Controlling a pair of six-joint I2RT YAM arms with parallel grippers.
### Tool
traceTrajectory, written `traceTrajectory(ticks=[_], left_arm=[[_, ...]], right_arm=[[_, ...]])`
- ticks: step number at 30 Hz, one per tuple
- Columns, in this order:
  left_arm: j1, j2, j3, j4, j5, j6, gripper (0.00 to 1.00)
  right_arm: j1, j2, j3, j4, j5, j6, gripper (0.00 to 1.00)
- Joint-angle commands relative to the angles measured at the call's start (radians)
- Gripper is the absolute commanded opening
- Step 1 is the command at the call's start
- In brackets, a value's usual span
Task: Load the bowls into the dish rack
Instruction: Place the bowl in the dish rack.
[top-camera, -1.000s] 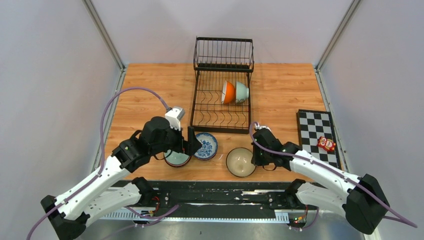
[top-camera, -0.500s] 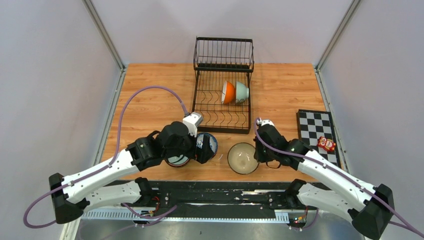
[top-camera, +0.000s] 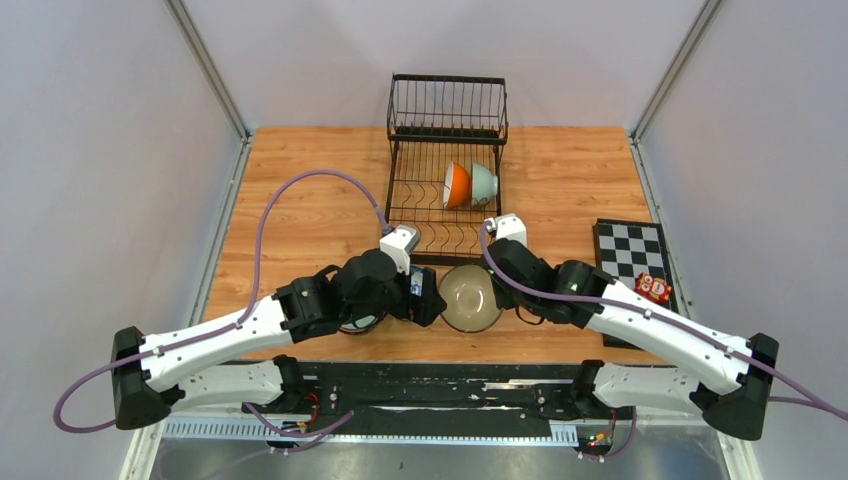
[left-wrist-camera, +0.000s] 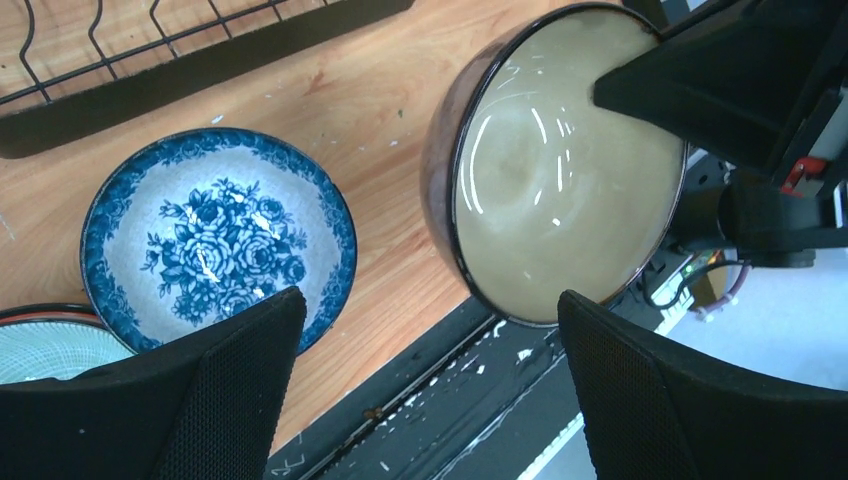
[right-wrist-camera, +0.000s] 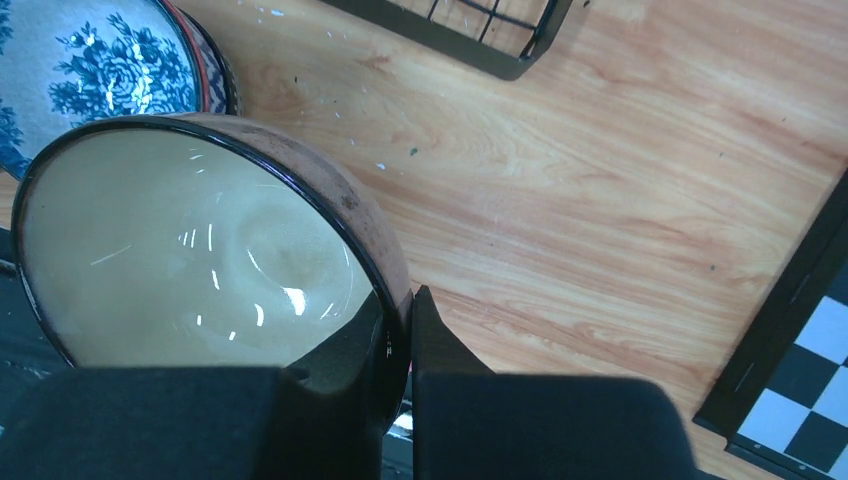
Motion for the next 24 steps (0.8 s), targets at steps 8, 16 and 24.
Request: traceTrajectory(ticks=[8,16,24], left_arm=[[-0.008,0.031,-0.027,0.107,-0.077,-0.103,0.84],[-0.008,0.044,-0.053,0.151,-0.101,-0.146,0.63],[-0.008,0.043,-0.063,0.162,-0.104,-0.157,0.4]], right_arm=[[0.145,0.093,0.204,-0.035,0.238,0.017,0.03],[0.227,0.153,0.284,-0.086,0.375,0.028,0.03],[0.279,0.199,0.326,-0.128,0.464,0.045,0.03]])
